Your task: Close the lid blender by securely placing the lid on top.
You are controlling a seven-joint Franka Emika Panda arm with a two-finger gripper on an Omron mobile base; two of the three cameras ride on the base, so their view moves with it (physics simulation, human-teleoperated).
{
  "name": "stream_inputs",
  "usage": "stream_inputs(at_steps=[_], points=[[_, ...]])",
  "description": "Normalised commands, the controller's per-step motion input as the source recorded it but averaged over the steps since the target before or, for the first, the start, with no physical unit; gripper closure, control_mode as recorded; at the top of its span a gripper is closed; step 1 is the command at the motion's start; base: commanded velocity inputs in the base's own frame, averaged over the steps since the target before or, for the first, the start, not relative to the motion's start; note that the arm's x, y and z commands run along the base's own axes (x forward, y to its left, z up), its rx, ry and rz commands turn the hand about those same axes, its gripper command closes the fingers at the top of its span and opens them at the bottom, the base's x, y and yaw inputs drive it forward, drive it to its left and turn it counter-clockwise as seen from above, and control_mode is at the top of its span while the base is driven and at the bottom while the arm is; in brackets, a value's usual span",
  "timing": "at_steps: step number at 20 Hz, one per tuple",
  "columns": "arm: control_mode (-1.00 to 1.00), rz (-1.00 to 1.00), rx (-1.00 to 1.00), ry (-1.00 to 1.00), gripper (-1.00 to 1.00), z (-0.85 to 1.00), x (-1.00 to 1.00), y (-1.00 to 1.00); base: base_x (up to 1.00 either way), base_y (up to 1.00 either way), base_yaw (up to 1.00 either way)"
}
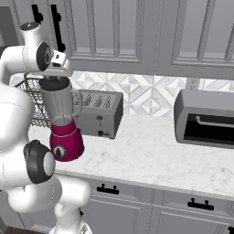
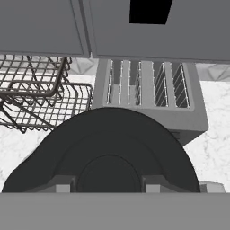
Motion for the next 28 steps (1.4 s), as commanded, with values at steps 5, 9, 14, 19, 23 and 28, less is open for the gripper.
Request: stream_inputs(at_steps=[5, 9, 14, 19, 23, 28], points=[[-1.0, -0.03, 0.0, 0.1, 1.0, 0.0, -0.1, 0.0, 0.0, 0.0, 0.0], [-1.0, -0.05, 0.0, 0.16, 1.0, 0.0, -0.13, 0.0, 0.0, 0.0, 0.0], [-1.0, -0.05, 0.0, 0.16, 1.0, -0.03, -0.17, 0.0, 0.0, 0.0, 0.0], [-1.0, -0.05, 0.0, 0.14, 1.0, -0.01, -0.13, 0.0, 0.0, 0.0, 0.0], [-1.0, -0.04, 0.0, 0.11, 1.0, -0.05, -0.03, 0.0, 0.0, 0.0, 0.0], [-1.0, -0.03, 0.0, 0.05, 1.0, -0.05, -0.01, 0.0, 0.0, 0.0, 0.0]])
